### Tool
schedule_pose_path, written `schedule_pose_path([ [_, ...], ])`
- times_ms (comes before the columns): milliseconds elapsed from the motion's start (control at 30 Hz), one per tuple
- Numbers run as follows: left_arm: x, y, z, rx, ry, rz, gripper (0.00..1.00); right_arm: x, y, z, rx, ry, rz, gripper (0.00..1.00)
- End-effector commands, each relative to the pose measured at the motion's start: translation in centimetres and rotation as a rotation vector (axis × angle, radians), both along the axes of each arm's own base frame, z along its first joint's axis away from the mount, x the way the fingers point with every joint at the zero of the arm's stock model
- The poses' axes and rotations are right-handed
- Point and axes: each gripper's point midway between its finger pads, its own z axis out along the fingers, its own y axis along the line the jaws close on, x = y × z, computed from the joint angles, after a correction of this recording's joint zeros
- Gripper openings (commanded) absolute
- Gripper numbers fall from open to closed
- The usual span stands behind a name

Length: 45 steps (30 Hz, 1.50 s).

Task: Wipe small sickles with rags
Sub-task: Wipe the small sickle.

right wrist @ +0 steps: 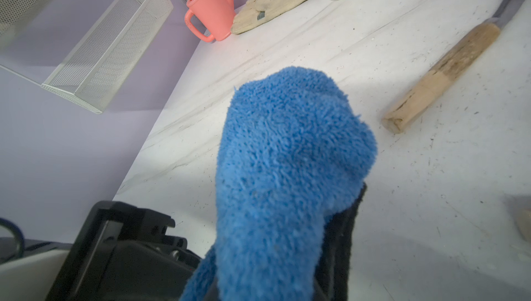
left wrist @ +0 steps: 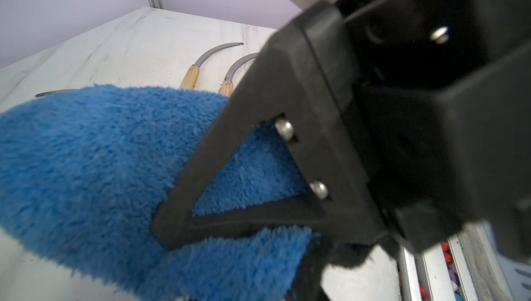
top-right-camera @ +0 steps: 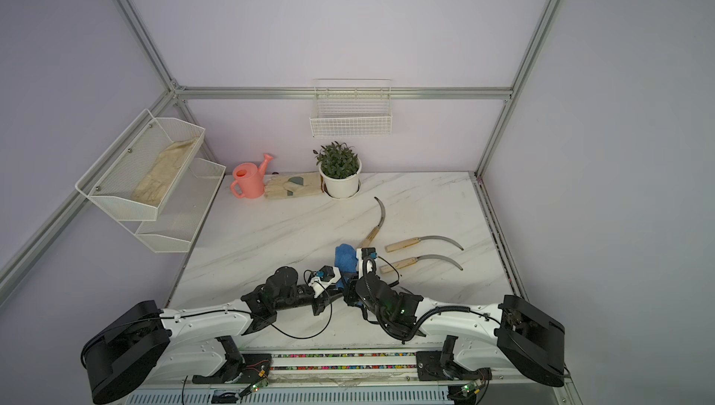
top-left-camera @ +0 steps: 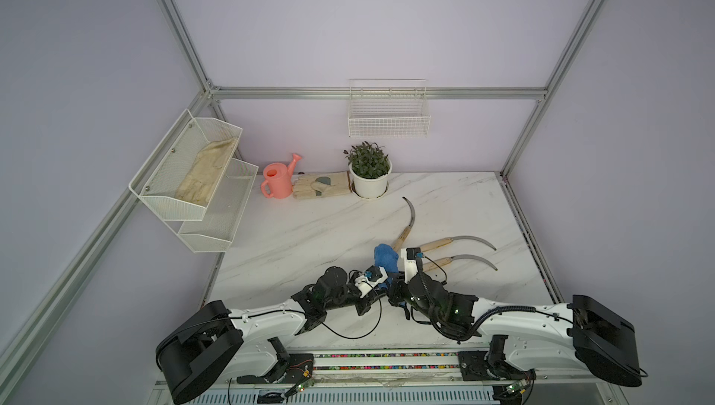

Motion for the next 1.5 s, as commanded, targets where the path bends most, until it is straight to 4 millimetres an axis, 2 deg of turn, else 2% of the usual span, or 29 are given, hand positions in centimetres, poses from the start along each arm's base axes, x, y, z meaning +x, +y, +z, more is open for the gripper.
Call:
schedule_pose_path([
  [0,1.3,-0.5,6.6,-0.185,-0.207,0.036,0.0,-1.2,-1.0,-3.3,-0.05,0.091,0.03,0.0],
  [200,1.7,-0.4,6.7,-0.187,-0.22,0.056,0.0,0.7,-7.1,-7.2,-0.068,0.19,-0.123,0.0],
  [333,1.3,-0.5,6.6,-0.179,-0.232,0.03,0.0,0.6,-9.3,-7.0,-0.091,0.194,-0.193,0.0],
  [400,1.4,-0.5,6.5,-0.176,-0.236,0.035,0.0,0.7,-9.6,-6.5,-0.104,0.181,-0.204,0.0],
  [467,1.4,-0.8,6.3,-0.168,-0.236,0.018,0.0,0.9,-8.4,-5.6,-0.075,0.156,-0.154,0.0],
  [600,0.9,-1.3,6.1,-0.161,-0.244,-0.03,0.0,0.8,-4.1,-2.9,-0.006,0.135,-0.011,0.0],
  [767,0.8,-0.9,6.0,-0.161,-0.287,-0.021,0.0,-1.3,2.1,0.4,-0.03,0.044,0.148,0.0],
  [833,0.8,-0.9,5.9,-0.163,-0.307,-0.026,0.0,-1.6,3.3,0.8,-0.014,0.041,0.18,0.0],
  [933,0.8,-1.0,5.8,-0.159,-0.318,-0.029,0.0,-1.5,3.4,0.8,-0.006,0.047,0.172,0.0],
  [1000,0.8,-0.8,5.6,-0.153,-0.331,-0.028,0.0,-1.4,2.8,0.3,-0.022,0.061,0.146,0.0],
  [1100,1.0,-0.7,5.7,-0.153,-0.34,-0.013,0.0,-0.8,0.7,-1.3,-0.059,0.071,0.065,0.0],
  [1233,1.2,-0.7,5.7,-0.157,-0.344,-0.007,0.0,0.5,-4.1,-3.8,-0.038,0.144,-0.041,0.0],
  [1333,1.1,-0.4,5.6,-0.162,-0.373,0.002,0.0,0.7,-6.9,-3.9,-0.022,0.147,-0.085,0.0],
  [1467,0.0,-0.4,5.3,-0.188,-0.443,-0.051,0.0,0.2,-8.4,-2.4,-0.002,0.102,-0.103,0.0],
])
